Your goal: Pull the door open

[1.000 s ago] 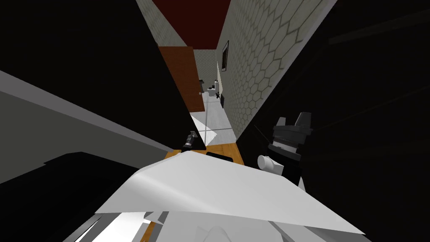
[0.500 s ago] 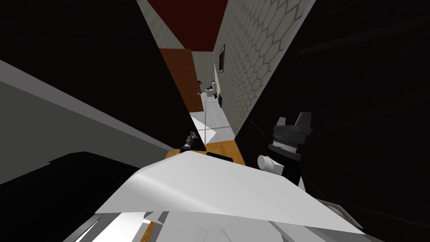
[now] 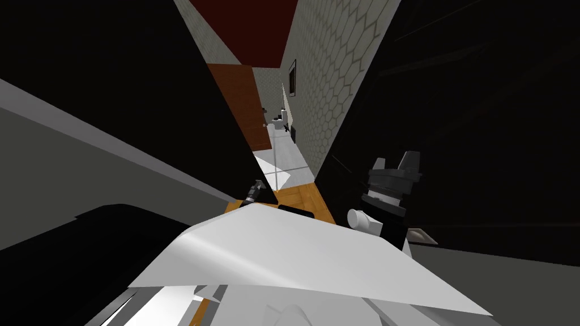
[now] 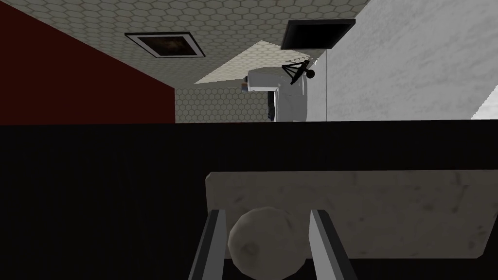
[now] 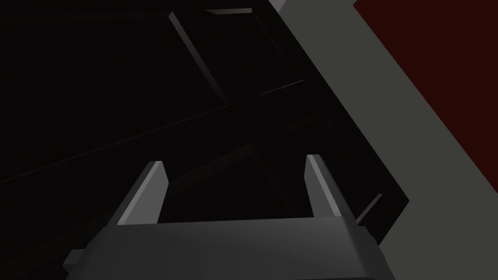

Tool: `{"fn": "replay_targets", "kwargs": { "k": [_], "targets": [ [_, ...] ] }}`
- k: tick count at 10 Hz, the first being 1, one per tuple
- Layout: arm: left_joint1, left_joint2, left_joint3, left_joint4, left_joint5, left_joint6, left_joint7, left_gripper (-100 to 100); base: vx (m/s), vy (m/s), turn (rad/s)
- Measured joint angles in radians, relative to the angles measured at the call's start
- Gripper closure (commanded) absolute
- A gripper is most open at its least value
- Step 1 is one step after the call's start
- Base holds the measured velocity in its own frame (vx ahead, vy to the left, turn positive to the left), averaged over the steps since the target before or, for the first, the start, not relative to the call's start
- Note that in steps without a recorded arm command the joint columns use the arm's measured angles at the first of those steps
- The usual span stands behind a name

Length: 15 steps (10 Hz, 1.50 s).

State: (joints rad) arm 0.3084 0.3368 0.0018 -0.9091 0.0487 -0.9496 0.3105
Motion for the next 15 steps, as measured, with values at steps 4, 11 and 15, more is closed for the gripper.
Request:
{"fn": "replay_targets", "kwargs": {
  "k": [4,11,15],
  "targets": [
    [0.028,0.02,-0.019,0.012,-0.011,-0.041,0.022,100,-0.145,0.019,-0.093],
    [0.066,0.074,-0.051,0.055,-0.031,-0.16,0.072,100,-0.223,0.048,-0.125],
    [0.014,0.095,-0.105,0.094,-0.004,-0.161,0.074,100,-0.156,0.02,0.023]
  ]
}}
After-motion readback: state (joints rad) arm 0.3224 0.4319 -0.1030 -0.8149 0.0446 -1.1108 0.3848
